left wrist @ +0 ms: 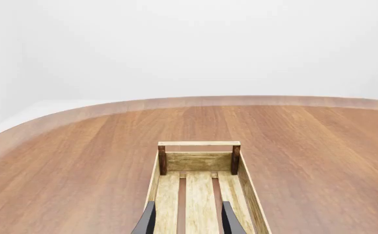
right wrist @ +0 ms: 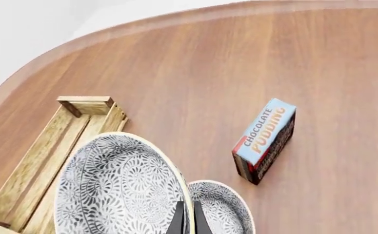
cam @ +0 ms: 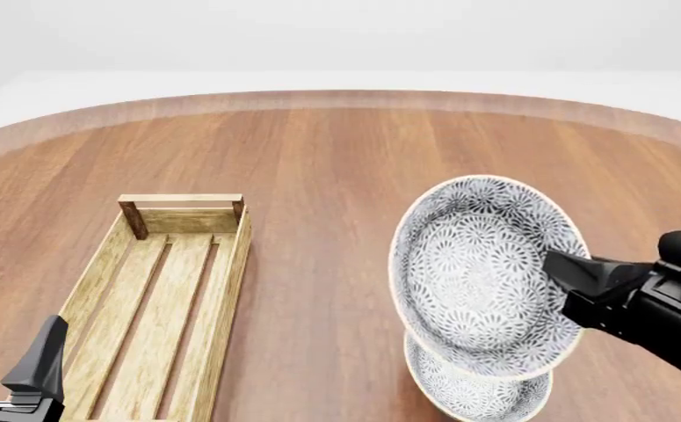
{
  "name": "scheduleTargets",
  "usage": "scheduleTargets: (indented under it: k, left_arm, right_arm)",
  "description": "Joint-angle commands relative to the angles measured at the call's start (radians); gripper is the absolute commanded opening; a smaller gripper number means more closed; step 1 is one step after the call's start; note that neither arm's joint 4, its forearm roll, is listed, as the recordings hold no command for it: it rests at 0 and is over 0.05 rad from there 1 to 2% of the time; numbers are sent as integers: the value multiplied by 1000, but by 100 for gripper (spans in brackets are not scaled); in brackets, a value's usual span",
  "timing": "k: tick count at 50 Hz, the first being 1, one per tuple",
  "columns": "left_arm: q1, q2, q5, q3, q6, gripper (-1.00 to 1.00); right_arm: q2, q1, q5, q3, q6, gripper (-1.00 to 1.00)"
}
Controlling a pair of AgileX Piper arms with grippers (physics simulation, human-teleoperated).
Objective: Stack the left bowl on the right bowl and place them in the tray.
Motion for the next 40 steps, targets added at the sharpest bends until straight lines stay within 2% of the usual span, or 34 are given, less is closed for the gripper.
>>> scheduleTargets:
  k: [1,16,40]
  left_arm:
    - [0,0,0,0,0,100]
    - [0,0,0,0,0,100]
    - [0,0,0,0,0,100]
  right_arm:
    - [-58,-25,-29,89,41,-100]
    - [-73,-51,-130,221,92,-100]
    - [-31,-77,-265,341,123,-100]
